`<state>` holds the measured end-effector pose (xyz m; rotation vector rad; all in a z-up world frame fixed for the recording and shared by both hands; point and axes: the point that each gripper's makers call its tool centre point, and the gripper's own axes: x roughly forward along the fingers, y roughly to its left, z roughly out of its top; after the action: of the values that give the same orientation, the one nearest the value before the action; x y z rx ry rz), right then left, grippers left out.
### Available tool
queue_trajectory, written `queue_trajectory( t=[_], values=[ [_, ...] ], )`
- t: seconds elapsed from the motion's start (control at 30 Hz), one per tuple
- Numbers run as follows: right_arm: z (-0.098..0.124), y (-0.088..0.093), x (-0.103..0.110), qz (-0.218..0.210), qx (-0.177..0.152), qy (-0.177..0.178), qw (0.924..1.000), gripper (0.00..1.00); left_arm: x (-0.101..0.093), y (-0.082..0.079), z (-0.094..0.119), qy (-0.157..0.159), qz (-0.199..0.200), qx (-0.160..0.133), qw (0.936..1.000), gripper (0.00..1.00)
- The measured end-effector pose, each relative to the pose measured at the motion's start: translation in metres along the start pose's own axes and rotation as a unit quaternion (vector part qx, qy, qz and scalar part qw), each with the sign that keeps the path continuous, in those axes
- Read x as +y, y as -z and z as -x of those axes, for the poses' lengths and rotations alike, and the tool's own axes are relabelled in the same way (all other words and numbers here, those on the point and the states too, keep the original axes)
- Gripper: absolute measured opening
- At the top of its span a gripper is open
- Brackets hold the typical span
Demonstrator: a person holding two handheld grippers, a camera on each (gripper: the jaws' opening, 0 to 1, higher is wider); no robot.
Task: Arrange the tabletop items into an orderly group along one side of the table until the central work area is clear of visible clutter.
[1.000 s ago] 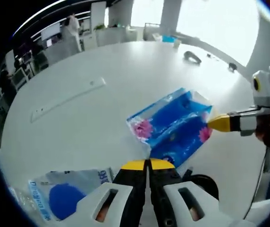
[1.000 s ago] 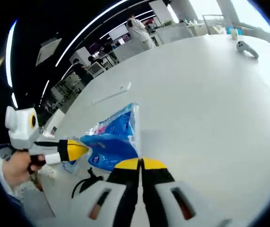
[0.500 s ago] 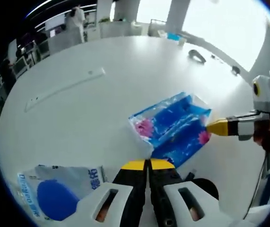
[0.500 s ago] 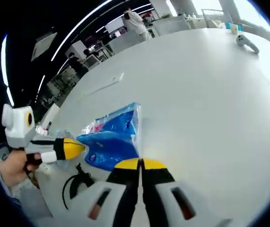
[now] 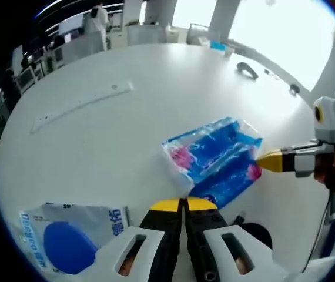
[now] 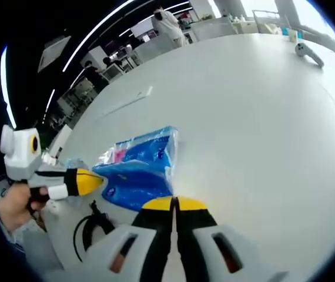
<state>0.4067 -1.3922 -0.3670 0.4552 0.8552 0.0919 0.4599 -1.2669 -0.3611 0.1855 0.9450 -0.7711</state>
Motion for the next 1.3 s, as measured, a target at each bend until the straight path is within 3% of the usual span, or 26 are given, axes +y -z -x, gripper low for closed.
queue_trajectory(
  t=[0.17, 0.27, 0.43, 0.67, 0.83, 1.3],
  values=[
    [0.001, 0.0, 0.002, 0.015, -0.002, 0.0, 0.9999, 0.0, -0.001, -0.002, 0.001, 0.0, 0.009, -0.005, 0.9999, 0.0],
    [0.002, -0.001, 0.004, 0.034, -0.009, -0.005, 0.9994, 0.05, 0.0, -0.001, 0.001, -0.003, 0.007, -0.006, 1.0, 0.13],
    [0.006, -0.001, 0.013, 0.055, -0.02, -0.017, 0.9981, 0.29, 0.002, -0.004, 0.008, -0.01, 0.008, -0.021, 0.9997, 0.34],
    [0.013, -0.005, 0.021, 0.08, -0.042, -0.016, 0.9958, 0.42, 0.005, -0.016, 0.021, -0.023, 0.011, -0.054, 0.9982, 0.63],
    [0.019, -0.008, 0.024, 0.084, -0.047, -0.015, 0.9952, 0.45, 0.006, -0.018, 0.032, -0.026, 0.012, -0.061, 0.9977, 0.68],
    [0.041, -0.004, 0.044, 0.095, -0.06, -0.015, 0.9936, 0.45, 0.015, -0.011, 0.073, -0.036, 0.012, -0.08, 0.9961, 0.67]
  ],
)
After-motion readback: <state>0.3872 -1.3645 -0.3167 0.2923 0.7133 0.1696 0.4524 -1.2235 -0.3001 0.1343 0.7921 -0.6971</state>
